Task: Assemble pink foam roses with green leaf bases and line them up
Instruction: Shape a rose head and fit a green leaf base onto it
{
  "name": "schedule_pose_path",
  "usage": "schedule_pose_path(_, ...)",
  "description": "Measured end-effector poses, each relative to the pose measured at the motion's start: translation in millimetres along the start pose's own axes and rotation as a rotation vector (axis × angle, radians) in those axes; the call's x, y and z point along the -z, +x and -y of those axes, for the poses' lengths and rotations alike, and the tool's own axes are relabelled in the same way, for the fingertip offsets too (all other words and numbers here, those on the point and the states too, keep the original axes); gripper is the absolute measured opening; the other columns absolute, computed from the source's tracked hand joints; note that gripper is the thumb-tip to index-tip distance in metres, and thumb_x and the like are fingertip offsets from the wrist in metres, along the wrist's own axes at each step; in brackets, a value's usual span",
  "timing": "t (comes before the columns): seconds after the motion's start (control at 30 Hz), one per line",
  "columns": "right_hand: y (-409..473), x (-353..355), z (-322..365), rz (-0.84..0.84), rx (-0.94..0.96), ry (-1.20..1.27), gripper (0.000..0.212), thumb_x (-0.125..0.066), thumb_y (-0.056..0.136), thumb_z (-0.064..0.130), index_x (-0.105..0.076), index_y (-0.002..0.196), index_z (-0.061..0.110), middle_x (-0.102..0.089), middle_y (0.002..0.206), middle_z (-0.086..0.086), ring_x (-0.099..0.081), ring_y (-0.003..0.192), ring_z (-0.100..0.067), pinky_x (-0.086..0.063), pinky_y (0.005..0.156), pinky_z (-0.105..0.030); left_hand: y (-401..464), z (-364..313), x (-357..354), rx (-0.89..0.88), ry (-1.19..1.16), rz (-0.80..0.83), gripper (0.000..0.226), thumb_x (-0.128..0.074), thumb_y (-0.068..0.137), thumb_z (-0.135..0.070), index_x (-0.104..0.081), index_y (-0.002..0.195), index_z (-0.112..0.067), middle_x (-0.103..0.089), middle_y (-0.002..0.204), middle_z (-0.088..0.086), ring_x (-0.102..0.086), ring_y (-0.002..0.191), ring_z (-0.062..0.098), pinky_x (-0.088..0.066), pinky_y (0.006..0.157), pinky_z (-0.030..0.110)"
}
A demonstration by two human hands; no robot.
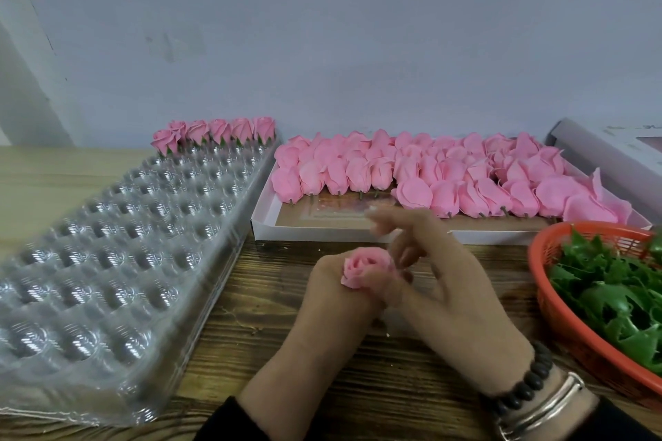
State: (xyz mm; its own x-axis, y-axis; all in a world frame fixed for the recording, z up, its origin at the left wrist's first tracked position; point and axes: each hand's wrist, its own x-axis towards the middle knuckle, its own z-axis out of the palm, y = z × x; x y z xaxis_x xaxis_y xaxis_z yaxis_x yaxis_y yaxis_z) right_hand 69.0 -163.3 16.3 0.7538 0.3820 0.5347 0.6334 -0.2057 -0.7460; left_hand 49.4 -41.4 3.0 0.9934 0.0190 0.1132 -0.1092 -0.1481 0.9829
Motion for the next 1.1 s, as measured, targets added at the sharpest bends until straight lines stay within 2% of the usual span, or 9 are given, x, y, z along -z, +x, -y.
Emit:
schedule_pose_path(0.1, -1, -2, -10, -0.158, -0.135, 0.196, 0.023, -0.06, 0.075, 0.014, -0.056, 0.095, 0.024, -0.061, 0.085, 0.004, -0.056, 0.077, -0.008, -0.046, 0.071, -0.021, 0, 0, -3, 0.024, -0.305, -0.145, 0.021, -0.073, 0.071, -0.027, -0.071, 0.081, -0.008, -0.07, 0.084, 0.018, -0.066, 0.078, 0.03, -0.054, 0.072, 0.049)
schedule_pose_path(0.2, 0, -11, -13, -0.036, -0.234, 0.2, 0.039, -0.058, 0.069, -0.013, -0.052, 0.09, 0.019, -0.062, 0.083, 0.004, -0.058, 0.081, -0.007, -0.045, 0.078, -0.02, 1, -1, -5, 0.021, -0.513, -0.196, 0.02, -0.071, 0.068, -0.024, -0.073, 0.085, -0.015, -0.071, 0.086, 0.013, -0.068, 0.08, 0.022, -0.054, 0.071, 0.038)
schedule_pose_path(0.27, -2, -18, -10, 0.04, -0.246, 0.176, 0.043, -0.065, 0.068, -0.009, -0.052, 0.094, 0.022, -0.064, 0.084, 0.009, -0.058, 0.078, 0.001, -0.045, 0.075, -0.016, 1, -2, -7, 0.042, -0.614, -0.199, 0.023, -0.079, 0.063, -0.018, -0.075, 0.086, -0.018, -0.072, 0.085, 0.009, -0.068, 0.081, 0.019, -0.055, 0.071, 0.032)
schedule_pose_path(0.43, -3, -20, -7, 0.035, -0.277, 0.123, 0.036, -0.068, 0.066, 0.01, -0.061, 0.096, 0.028, -0.062, 0.074, 0.0, -0.057, 0.069, -0.012, -0.051, 0.068, -0.03, 0, -1, -11, 0.092, -0.701, -0.109, 0.023, -0.08, 0.062, -0.019, -0.076, 0.085, -0.017, -0.067, 0.081, 0.007, -0.062, 0.082, 0.018, -0.052, 0.078, 0.031)
schedule_pose_path(0.57, 0, -8, -6, 0.154, -0.333, 0.355, 0.015, -0.073, 0.073, 0.005, -0.065, 0.081, 0.015, -0.048, 0.054, 0.009, -0.044, 0.052, -0.003, -0.038, 0.05, -0.015, 2, 1, 1, 0.202, -0.813, 0.067, 0.034, -0.078, 0.061, -0.022, -0.074, 0.092, -0.007, -0.068, 0.094, 0.014, -0.067, 0.091, 0.021, -0.056, 0.077, 0.027)
schedule_pose_path(0.73, 0, 1, -8, 0.302, -0.369, 0.471, 0.016, -0.065, 0.078, -0.005, -0.065, 0.091, 0.005, -0.063, 0.066, 0.003, -0.058, 0.063, -0.002, -0.046, 0.062, -0.011, 1, 2, 4, 0.122, -0.627, 0.054, 0.043, -0.076, 0.067, -0.024, -0.067, 0.097, 0.005, -0.065, 0.093, 0.022, -0.065, 0.088, 0.027, -0.055, 0.072, 0.029)
schedule_pose_path(0.87, 3, 2, -12, 0.051, -0.336, 0.432, 0.033, -0.05, 0.082, -0.015, -0.063, 0.101, 0.009, -0.069, 0.098, -0.012, -0.064, 0.093, -0.015, -0.051, 0.085, -0.02, 1, 2, 1, -0.09, -0.194, -0.125, 0.01, -0.071, 0.075, -0.006, -0.074, 0.075, -0.015, -0.073, 0.07, 0.0, -0.066, 0.066, 0.006, -0.048, 0.059, 0.013)
schedule_pose_path(0.93, 4, 0, -9, -0.073, -0.244, 0.352, 0.024, -0.053, 0.086, -0.003, -0.065, 0.096, 0.015, -0.069, 0.094, -0.005, -0.063, 0.092, -0.009, -0.048, 0.08, -0.013, 0, 3, -2, -0.099, -0.016, -0.152, 0.021, -0.072, 0.075, -0.009, -0.066, 0.062, -0.025, -0.065, 0.055, -0.009, -0.058, 0.051, -0.001, -0.042, 0.05, 0.01)
schedule_pose_path(1.1, 1, -7, 2, -0.155, -0.125, 0.216, 0.025, -0.046, 0.085, 0.023, -0.07, 0.092, 0.024, -0.071, 0.089, 0.004, -0.064, 0.085, -0.002, -0.045, 0.075, -0.01, -1, 5, -12, -0.153, 0.164, -0.034, 0.018, -0.07, 0.075, -0.007, -0.066, 0.076, -0.025, -0.07, 0.071, -0.008, -0.064, 0.068, 0.001, -0.047, 0.062, 0.014)
